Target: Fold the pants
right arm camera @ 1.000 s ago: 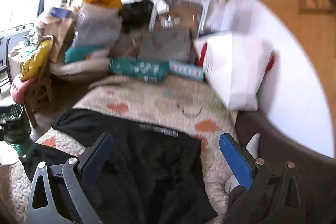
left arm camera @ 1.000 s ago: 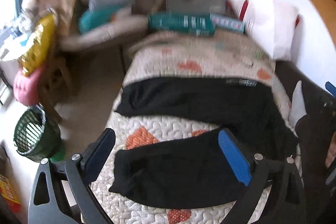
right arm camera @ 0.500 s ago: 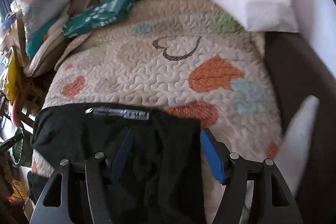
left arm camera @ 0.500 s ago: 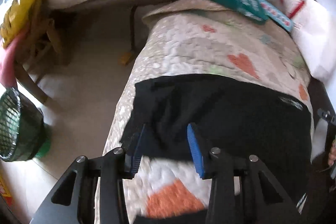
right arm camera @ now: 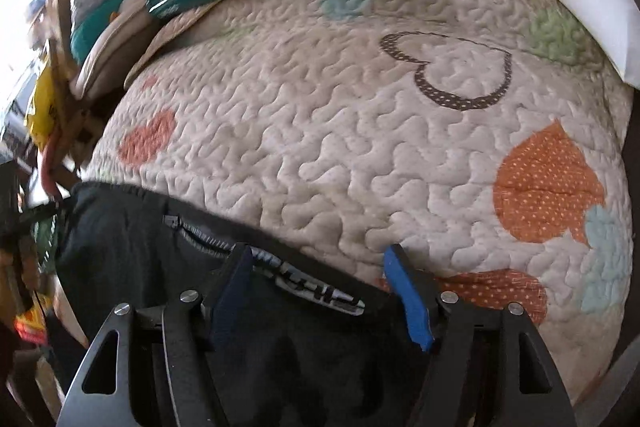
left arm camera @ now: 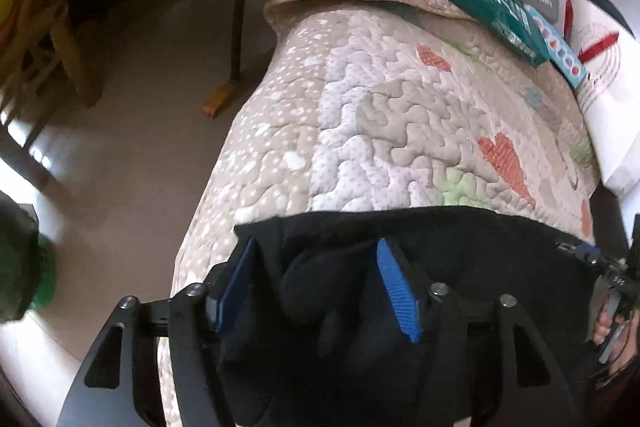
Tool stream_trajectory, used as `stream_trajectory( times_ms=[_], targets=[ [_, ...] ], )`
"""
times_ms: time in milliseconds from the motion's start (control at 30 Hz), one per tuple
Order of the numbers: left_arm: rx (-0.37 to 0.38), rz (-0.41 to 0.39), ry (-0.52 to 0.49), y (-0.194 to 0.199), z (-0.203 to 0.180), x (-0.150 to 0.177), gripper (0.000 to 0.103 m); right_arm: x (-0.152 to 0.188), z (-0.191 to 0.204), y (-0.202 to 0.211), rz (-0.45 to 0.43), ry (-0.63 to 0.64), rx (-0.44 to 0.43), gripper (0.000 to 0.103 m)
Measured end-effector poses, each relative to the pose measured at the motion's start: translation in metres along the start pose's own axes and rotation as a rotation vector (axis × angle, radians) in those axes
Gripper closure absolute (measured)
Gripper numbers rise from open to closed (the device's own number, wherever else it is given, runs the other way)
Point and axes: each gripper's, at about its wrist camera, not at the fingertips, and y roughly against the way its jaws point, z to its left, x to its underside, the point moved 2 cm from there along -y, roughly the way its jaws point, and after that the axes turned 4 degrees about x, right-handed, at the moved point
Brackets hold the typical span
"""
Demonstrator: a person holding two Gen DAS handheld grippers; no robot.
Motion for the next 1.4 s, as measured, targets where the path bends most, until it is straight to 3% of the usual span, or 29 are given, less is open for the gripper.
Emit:
stream_trajectory(
  times_ms=[67,167,300,333,567,733,1100,1400],
  targets=[
    [-0.026,0.012,-0.043,-0.002,-0.006,-0.002,0.043,0.002,-0.001,0.001,0.003,0.010,-0.007,0.029],
    [-0.071,0.017,-0.141,0.004,-0.019,-0.005,0.084,0.004,-0.002,0.003,0.007,0.019,-0.005,0.039],
    [-0.144,-0.006,-0.273,0.012,-0.040,0.001,0.091,0.010,-0.002,0.012,0.011,0.049,0.004,0.089],
    [-0.153,-0.015,-0.287,0.015,-0.043,0.002,0.091,0.011,-0.004,0.016,0.014,0.037,-0.025,0.091],
    [-0.174,-0.124,-0.308,0.056,-0.057,0.006,0.091,0.017,0.014,0.052,-0.039,0.069,-0.003,0.093],
    [-0.180,-0.195,-0.376,0.101,-0.071,0.026,0.091,0.031,0.027,0.084,-0.074,0.088,0.038,0.093],
    [-0.210,-0.256,-0.461,0.169,-0.068,0.129,0.091,0.135,0.055,0.152,-0.020,0.135,0.099,0.097],
    [-0.276,-0.192,-0.515,0.165,-0.050,0.211,0.090,0.223,0.090,0.158,0.151,0.251,0.141,0.097]
  ],
)
